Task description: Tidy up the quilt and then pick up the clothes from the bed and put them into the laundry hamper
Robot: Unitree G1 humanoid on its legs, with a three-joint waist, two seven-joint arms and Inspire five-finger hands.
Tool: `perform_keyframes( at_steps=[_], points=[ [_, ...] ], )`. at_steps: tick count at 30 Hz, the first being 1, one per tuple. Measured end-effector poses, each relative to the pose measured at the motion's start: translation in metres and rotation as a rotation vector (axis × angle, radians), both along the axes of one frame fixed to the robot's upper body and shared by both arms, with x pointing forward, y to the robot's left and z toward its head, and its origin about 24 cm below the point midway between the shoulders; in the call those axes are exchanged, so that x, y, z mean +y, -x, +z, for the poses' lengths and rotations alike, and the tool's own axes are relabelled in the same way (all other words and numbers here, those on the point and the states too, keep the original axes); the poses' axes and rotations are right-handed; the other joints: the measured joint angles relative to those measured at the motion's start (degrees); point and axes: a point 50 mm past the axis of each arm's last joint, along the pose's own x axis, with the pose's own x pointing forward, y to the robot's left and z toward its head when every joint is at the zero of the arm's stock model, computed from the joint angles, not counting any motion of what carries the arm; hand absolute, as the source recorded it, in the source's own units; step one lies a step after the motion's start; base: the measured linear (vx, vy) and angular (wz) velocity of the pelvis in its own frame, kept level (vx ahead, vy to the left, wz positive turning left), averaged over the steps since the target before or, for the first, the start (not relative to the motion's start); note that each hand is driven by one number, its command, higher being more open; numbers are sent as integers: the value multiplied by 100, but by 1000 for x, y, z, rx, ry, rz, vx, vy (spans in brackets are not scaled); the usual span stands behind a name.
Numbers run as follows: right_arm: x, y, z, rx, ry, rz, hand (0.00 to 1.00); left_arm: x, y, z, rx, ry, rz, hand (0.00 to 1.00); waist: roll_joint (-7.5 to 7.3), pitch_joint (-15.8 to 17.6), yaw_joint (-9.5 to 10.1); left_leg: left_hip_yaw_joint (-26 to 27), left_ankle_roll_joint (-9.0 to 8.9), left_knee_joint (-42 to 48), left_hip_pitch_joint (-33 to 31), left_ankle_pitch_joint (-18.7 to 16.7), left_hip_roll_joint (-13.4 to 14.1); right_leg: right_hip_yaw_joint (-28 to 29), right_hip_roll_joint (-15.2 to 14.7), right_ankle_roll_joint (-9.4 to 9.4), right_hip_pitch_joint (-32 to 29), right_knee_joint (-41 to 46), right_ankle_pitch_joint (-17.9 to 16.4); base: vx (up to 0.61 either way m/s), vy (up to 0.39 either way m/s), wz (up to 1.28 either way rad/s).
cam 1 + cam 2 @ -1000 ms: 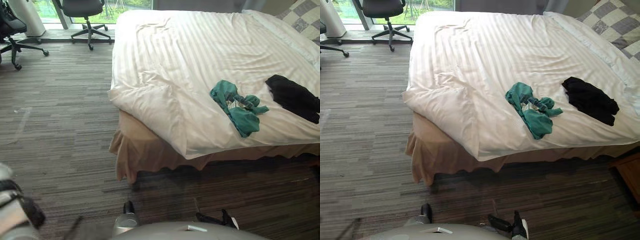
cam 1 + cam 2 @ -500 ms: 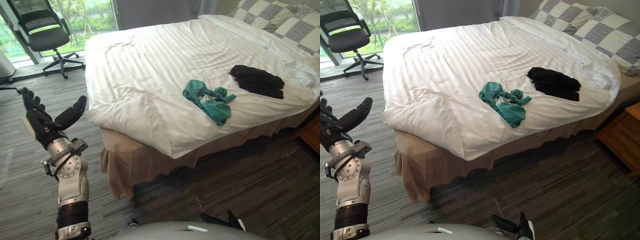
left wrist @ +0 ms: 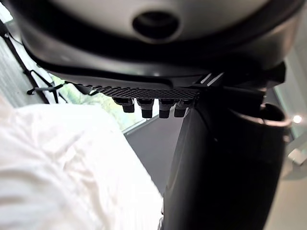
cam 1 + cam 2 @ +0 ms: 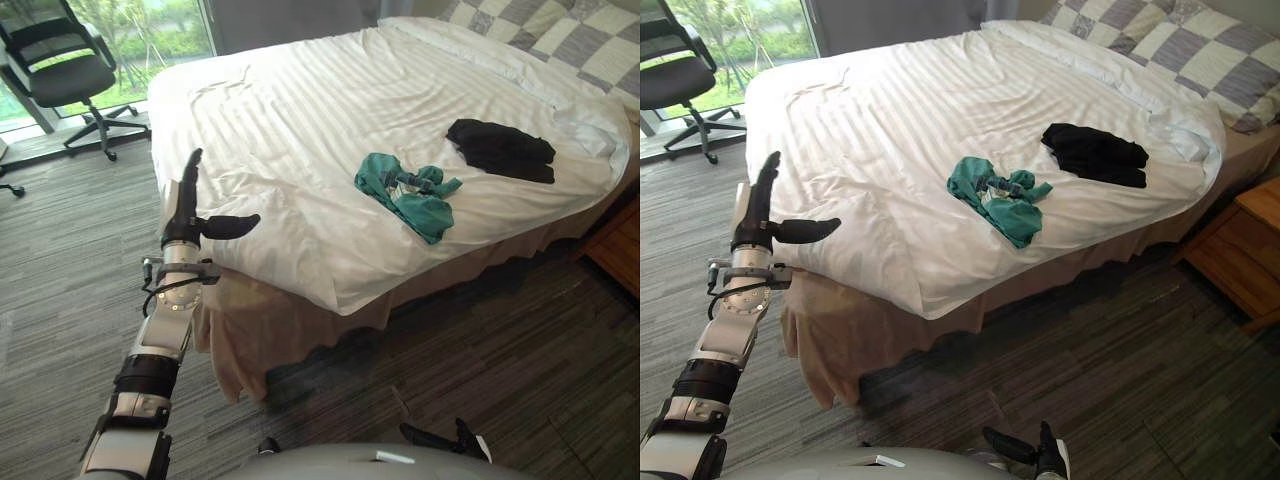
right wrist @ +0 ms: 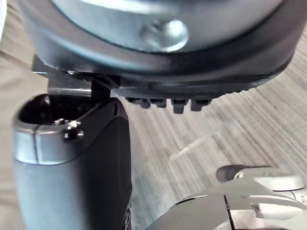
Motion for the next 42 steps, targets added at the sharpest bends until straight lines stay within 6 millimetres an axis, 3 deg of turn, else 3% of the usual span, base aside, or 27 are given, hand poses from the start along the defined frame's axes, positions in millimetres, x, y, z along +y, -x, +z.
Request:
perform_keyframes(
  at_steps=[4,7,11,13,15,16,18,23,27,31,35,38,41,42],
  points=[
    [-2,-7,0,-10,10,-12,100,-7,-20,7,38,-58,-31,100,57,35,-49,28,12,21,-276,56,8,44,11,-16,-302,75,10,90,-18,-6],
    [-7,-14,3,-32,27,-41,100,-14,-35,25,8,-162,-57,100,174,157,-64,30,25,21,-594,146,67,49,61,-124,-704,229,86,21,-14,-4],
    [-8,-34,6,-81,35,-49,100,-8,-54,49,-7,-294,-32,100,197,401,-102,54,66,20,-1033,252,109,112,93,-117,-1209,318,148,-43,-12,-7],
    [-7,-43,8,-104,39,-63,100,0,-58,47,40,-313,-2,100,174,611,-174,85,70,21,-1111,276,125,152,94,-100,-1316,318,179,-62,1,-14],
    [-7,-43,8,-106,39,-91,100,5,-57,30,125,-325,4,100,174,678,-183,125,69,19,-1130,299,135,174,91,-96,-1359,312,205,-39,6,-11],
    [-7,-43,8,-107,40,-91,100,7,-56,25,146,-330,8,0,175,691,-188,124,70,19,-1130,306,137,173,90,-96,-1359,312,208,-40,4,-4],
    [-7,-46,7,-98,38,-92,100,8,-56,15,198,-322,9,0,171,704,-181,101,67,16,-1132,359,151,139,89,-102,-1346,311,217,-46,-5,5],
    [-12,-52,6,-90,39,-109,100,-8,-57,6,213,-417,-35,0,274,809,-168,6,74,-7,-1099,375,163,7,92,-83,-1248,303,225,-54,4,11],
    [-15,-53,5,-68,41,-106,100,-8,-53,2,211,-440,-46,0,282,827,-159,-93,70,-9,-1036,364,152,-69,82,-54,-1129,255,240,-24,18,10],
    [-14,-51,4,-57,40,-103,100,-5,-24,-20,193,-271,-59,0,280,828,-156,-235,50,-9,-854,310,120,-220,63,-26,-784,83,239,44,9,18],
    [-14,-46,3,-33,40,-88,100,-1,28,-55,215,6,-35,0,274,825,13,-551,31,-8,-667,285,39,-563,15,6,-328,-27,130,80,-14,41],
    [-13,-45,2,-28,34,-73,100,6,56,-71,237,105,26,0,232,805,108,-800,31,-9,-601,285,-21,-836,-13,30,-94,-27,36,61,-22,47],
    [-11,-48,3,-33,27,-57,100,7,67,-72,209,171,62,0,165,773,239,-1036,31,-9,-584,286,-53,-1086,-16,16,70,-27,-32,23,-30,50],
    [-10,-51,3,-40,25,-52,100,7,69,-73,202,193,77,100,116,744,325,-1190,31,-9,-573,287,-66,-1241,-17,21,173,-23,-79,6,-42,48]
  ],
)
